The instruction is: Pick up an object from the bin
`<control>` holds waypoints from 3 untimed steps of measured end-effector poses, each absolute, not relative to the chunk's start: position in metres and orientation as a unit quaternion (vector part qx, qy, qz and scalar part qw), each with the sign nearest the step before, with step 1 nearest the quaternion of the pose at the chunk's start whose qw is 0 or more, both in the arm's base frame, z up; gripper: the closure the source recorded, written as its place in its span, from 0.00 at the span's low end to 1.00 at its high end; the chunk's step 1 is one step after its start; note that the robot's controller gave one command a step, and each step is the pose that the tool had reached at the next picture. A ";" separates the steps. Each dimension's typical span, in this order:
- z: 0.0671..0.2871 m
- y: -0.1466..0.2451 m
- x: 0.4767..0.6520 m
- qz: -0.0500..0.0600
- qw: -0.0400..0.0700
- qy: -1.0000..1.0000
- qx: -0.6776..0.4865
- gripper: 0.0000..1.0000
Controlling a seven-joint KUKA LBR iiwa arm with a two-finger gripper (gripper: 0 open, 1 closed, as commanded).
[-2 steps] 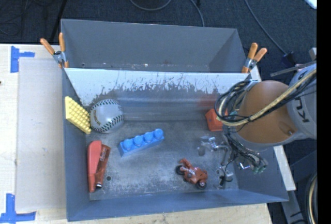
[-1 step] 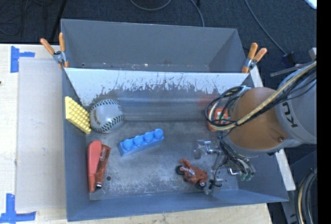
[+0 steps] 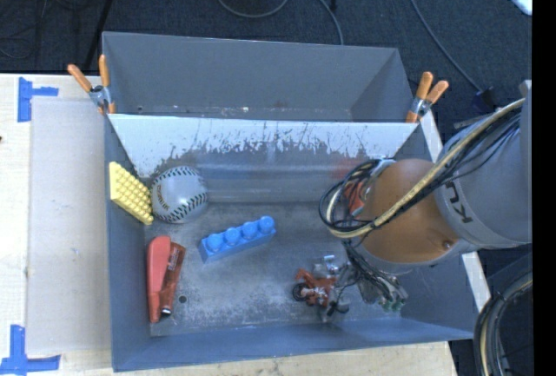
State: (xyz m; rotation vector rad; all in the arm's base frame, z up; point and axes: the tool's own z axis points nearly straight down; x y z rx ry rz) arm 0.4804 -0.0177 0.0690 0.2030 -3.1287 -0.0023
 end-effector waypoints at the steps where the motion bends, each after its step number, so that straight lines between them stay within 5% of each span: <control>1: 0.069 -0.018 0.480 -0.001 0.003 -0.998 0.066 1.00; 2: 0.069 -0.017 0.480 -0.001 0.003 -0.998 0.066 1.00; 3: 0.245 -0.017 0.486 0.000 0.000 -0.997 0.083 1.00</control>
Offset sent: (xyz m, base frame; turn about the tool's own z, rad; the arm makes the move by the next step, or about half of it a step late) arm 0.0000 0.0000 0.0000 0.0000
